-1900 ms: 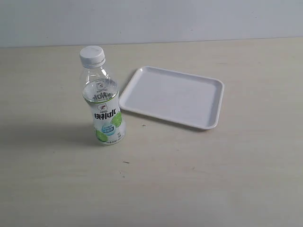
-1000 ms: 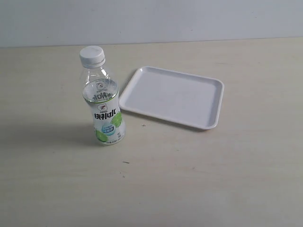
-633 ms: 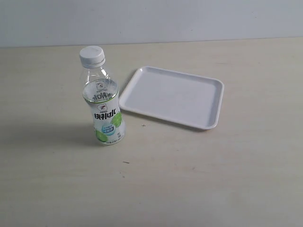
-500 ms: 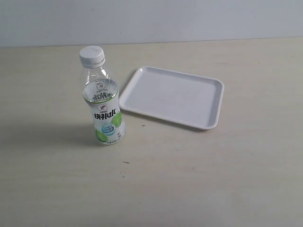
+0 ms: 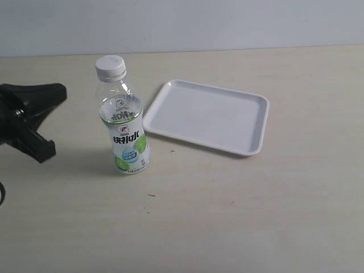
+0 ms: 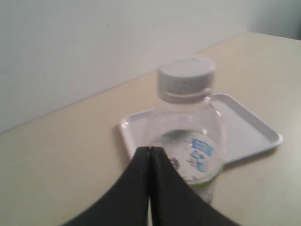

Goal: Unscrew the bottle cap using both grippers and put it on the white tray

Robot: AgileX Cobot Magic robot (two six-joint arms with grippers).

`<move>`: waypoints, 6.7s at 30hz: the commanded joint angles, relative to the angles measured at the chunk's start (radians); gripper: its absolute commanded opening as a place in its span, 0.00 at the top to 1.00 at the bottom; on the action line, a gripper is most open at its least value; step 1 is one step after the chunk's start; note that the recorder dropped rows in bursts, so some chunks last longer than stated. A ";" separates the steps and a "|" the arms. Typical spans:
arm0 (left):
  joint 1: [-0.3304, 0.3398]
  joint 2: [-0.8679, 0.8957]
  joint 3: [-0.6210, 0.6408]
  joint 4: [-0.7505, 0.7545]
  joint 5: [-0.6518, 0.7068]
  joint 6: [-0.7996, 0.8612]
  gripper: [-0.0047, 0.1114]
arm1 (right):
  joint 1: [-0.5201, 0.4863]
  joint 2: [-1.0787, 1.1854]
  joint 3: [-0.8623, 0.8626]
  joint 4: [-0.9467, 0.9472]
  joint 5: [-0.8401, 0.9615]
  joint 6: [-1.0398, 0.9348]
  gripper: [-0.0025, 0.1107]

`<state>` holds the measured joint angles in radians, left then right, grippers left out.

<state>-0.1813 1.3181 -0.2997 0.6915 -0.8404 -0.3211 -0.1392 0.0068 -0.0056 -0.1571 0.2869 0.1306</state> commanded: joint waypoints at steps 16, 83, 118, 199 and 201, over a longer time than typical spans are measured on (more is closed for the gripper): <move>0.000 0.253 0.066 0.094 -0.233 0.048 0.96 | -0.005 -0.007 0.006 0.001 -0.005 0.003 0.98; -0.109 0.838 -0.340 0.130 -0.381 0.205 0.07 | -0.005 -0.007 0.006 0.001 -0.002 0.003 0.98; -0.114 0.667 -0.351 0.199 -0.158 0.099 0.96 | -0.005 -0.007 0.006 -0.010 -0.007 -0.004 0.98; -0.119 0.658 -0.351 0.345 -0.133 0.195 0.96 | 0.692 1.703 -1.632 0.437 0.908 -0.162 0.79; -0.119 0.658 -0.351 0.345 -0.133 0.195 0.96 | 0.711 1.728 -1.671 0.435 0.909 -0.151 0.70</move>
<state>-0.2965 1.9908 -0.6479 1.0373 -0.9427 -0.1313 0.5437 1.7068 -1.6271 0.2961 1.2082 -0.0207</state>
